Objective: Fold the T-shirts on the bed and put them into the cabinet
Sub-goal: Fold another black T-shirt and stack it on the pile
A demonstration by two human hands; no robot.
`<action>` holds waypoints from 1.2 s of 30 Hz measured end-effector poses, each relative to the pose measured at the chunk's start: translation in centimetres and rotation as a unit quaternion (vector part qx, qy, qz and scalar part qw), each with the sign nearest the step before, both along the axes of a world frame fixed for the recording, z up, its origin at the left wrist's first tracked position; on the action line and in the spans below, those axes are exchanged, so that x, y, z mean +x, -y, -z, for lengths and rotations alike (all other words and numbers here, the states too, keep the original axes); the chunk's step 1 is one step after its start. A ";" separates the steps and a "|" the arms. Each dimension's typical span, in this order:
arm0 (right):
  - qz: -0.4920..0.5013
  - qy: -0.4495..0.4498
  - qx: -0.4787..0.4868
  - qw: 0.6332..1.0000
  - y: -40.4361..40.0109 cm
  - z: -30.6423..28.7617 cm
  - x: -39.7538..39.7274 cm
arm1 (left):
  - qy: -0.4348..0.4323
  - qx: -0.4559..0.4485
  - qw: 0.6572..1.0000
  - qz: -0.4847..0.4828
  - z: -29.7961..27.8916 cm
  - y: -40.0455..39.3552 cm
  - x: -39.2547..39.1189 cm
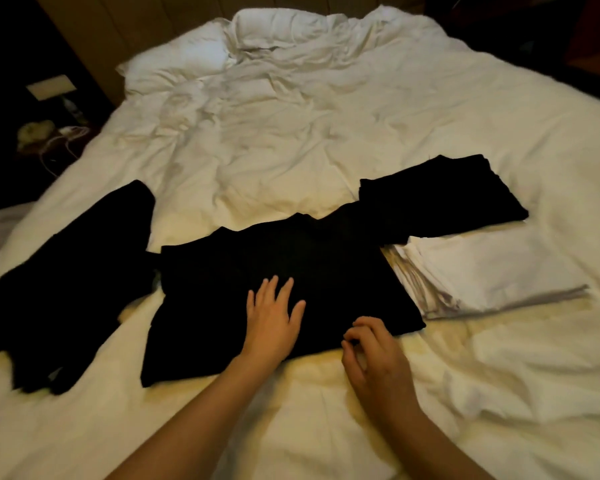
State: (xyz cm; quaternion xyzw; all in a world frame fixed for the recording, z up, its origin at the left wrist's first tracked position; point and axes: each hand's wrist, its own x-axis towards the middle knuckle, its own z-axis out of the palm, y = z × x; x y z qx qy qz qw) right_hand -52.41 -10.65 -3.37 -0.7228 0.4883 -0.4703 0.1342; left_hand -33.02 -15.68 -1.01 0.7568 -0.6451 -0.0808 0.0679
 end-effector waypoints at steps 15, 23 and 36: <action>-0.098 -0.121 0.063 0.986 0.1 -3.4 10.4 | -0.118 -0.246 0.954 -0.127 2.3 -13.0 11.0; -0.160 -0.170 0.145 0.962 5.8 -6.4 18.9 | -0.307 -0.275 0.852 -0.322 2.7 -14.5 15.6; -0.188 -0.354 0.129 0.907 14.9 -5.5 30.5 | -0.522 -0.273 0.739 -0.326 0.9 -14.5 18.3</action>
